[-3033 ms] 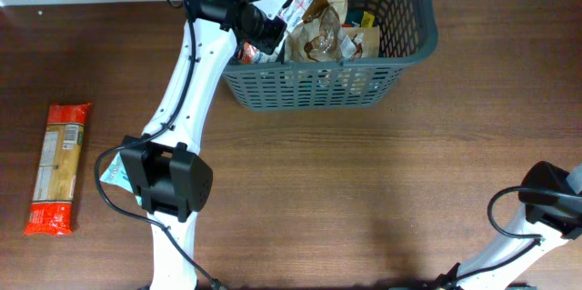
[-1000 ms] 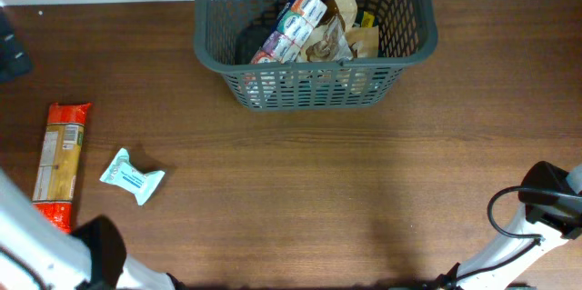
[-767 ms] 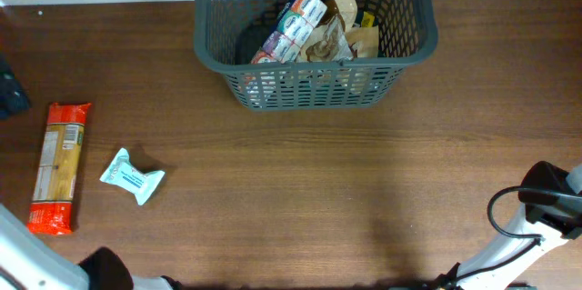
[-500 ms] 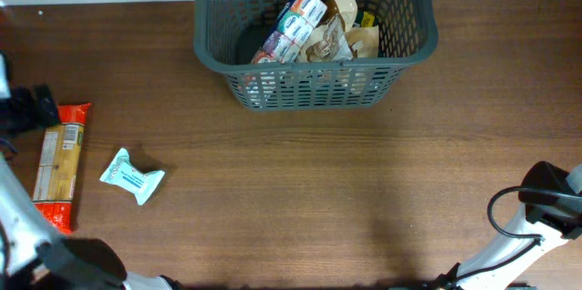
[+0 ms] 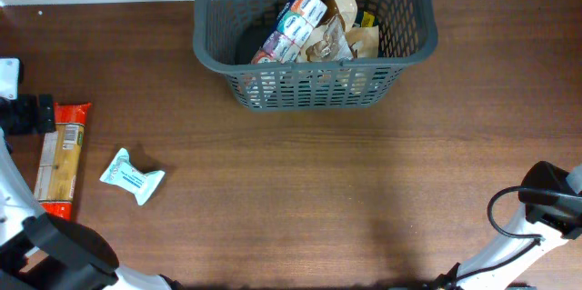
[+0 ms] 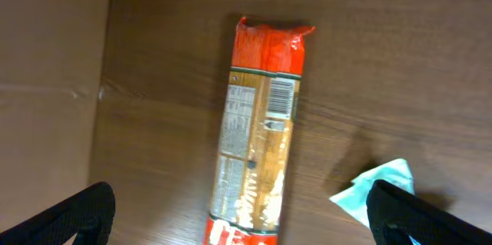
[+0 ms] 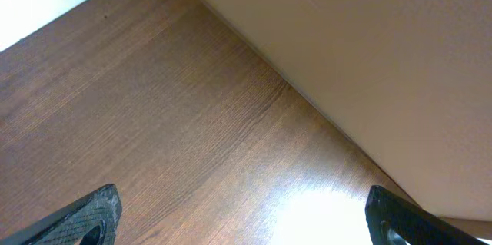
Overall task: Pack container
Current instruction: 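Move the left gripper back left to the spaghetti package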
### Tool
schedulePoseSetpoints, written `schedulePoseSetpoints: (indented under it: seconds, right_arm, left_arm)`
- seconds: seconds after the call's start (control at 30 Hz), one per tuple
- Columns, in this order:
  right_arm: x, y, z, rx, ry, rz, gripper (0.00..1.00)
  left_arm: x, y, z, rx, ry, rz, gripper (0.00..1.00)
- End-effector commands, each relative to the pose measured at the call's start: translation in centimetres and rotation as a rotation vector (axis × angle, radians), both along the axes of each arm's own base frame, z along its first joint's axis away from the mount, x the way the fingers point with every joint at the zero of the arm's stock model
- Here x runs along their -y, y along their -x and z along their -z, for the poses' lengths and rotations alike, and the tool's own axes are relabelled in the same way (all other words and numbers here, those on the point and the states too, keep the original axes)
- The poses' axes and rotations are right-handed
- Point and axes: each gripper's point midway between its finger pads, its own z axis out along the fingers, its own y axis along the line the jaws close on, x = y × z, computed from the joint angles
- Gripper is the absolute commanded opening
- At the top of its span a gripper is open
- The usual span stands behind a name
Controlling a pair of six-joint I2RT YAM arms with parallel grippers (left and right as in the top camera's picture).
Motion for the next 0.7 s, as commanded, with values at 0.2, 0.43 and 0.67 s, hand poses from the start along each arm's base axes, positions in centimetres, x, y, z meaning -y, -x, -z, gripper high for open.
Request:
schedulePoseSetpoints:
  seconds: [0.2, 0.43, 0.67]
  right_arm:
    - [-0.3, 0.9, -1.8, 0.036, 0.03, 0.011, 0.99]
    - [-0.3, 0.9, -1.8, 0.036, 0.03, 0.011, 0.99]
    - [-0.3, 0.9, -1.8, 0.036, 0.03, 0.011, 0.99]
  left_arm:
    - [-2.5, 1.9, 4.6, -0.131, 0.049, 0.012, 0.99]
    - [-3.0, 3.1, 7.2, -0.123, 0.193, -0.125, 0.99]
    - [-2.1, 3.9, 8.6, -0.163, 0.266, -0.145, 1.0]
